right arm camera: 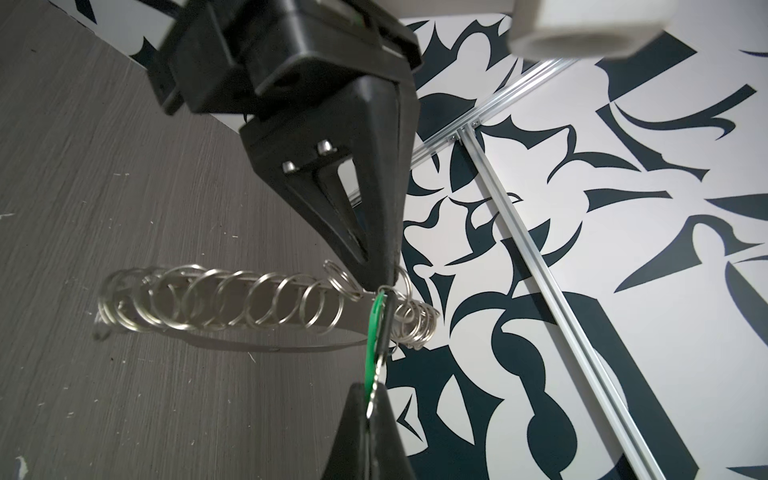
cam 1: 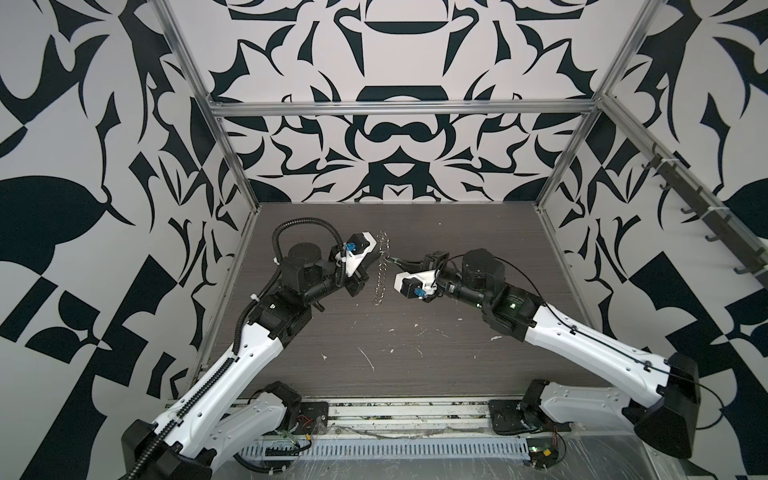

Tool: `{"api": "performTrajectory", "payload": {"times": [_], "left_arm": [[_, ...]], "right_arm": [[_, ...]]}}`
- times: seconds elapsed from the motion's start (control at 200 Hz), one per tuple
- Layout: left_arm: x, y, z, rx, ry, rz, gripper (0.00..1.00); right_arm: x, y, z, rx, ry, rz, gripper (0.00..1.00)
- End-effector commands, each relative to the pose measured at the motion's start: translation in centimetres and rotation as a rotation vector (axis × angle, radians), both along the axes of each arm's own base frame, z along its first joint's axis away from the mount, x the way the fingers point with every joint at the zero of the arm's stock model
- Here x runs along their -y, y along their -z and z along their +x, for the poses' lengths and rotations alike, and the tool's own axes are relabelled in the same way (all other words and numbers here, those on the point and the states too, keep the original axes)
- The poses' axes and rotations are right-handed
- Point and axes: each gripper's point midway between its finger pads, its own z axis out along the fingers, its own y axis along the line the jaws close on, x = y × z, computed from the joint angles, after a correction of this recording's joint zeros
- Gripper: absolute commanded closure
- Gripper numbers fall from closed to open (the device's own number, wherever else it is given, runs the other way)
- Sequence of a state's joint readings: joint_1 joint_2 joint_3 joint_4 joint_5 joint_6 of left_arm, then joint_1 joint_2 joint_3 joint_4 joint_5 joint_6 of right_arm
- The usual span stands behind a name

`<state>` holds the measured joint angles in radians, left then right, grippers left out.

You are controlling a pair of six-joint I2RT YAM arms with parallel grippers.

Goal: Remove the keys from the keyring

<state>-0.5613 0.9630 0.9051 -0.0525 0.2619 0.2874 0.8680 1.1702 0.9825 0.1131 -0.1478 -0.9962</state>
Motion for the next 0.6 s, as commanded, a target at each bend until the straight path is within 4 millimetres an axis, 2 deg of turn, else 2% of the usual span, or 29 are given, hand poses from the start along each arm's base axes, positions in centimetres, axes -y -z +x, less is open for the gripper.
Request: {"api": "performTrajectory", "payload": {"times": [0.0, 0.375, 0.595], "left_arm": [[-1.3, -3.2, 1.7, 0.078, -0.127, -0.03, 1.0], [-0.6, -2.5, 1.7, 0.057, -0.131, -0.021, 1.0], [-0.5, -2.7, 1.4, 0.072, -0.132, -0.038, 1.0]], "right_arm": [[-0.7, -1.4, -2.7, 0.086, -0.097, -0.042, 1.0], [-2.3, -2.9, -5.2, 0.231, -0.198, -0.082, 1.0], [-3.2, -2.1, -6.3, 0.251, -0.248, -0.119, 1.0]]}}
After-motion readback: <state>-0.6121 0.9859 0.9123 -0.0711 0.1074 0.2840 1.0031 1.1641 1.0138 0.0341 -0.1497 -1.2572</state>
